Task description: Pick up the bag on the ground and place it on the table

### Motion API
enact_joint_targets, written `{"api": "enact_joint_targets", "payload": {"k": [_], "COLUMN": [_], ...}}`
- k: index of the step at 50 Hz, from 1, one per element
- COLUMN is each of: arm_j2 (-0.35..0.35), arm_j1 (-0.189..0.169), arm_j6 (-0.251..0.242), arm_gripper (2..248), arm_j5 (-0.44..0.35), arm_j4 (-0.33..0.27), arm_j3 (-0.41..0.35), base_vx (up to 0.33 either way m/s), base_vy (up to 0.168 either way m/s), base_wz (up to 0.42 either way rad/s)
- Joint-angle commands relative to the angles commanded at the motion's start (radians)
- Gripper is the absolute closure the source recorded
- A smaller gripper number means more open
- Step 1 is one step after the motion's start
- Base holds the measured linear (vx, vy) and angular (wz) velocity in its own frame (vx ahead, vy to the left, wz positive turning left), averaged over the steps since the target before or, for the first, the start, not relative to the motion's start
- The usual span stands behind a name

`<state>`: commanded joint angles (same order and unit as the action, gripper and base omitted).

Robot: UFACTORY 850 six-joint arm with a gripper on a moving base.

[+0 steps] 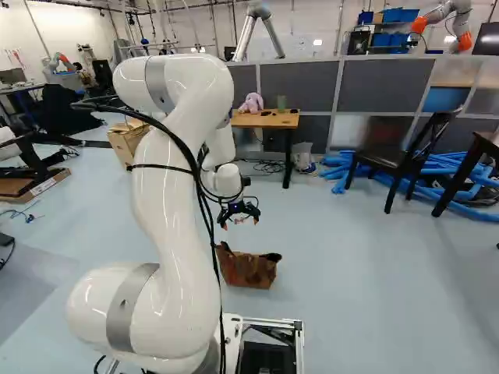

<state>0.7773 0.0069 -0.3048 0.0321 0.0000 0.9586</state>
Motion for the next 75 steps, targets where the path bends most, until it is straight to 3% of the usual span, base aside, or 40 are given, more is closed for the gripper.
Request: {"api": "enact_joint_targets", "payload": {"k": [75], "arm_j2": [0.296], "arm_j1": [0.0], "arm_j6": [-0.789], "arm_gripper": [3], "arm_j5": [0.0], "arm_j4": [0.0], "arm_j3": [0.198], "base_vx": [0.0], "base_vy": [0.0], "base_wz": [0.0]}}
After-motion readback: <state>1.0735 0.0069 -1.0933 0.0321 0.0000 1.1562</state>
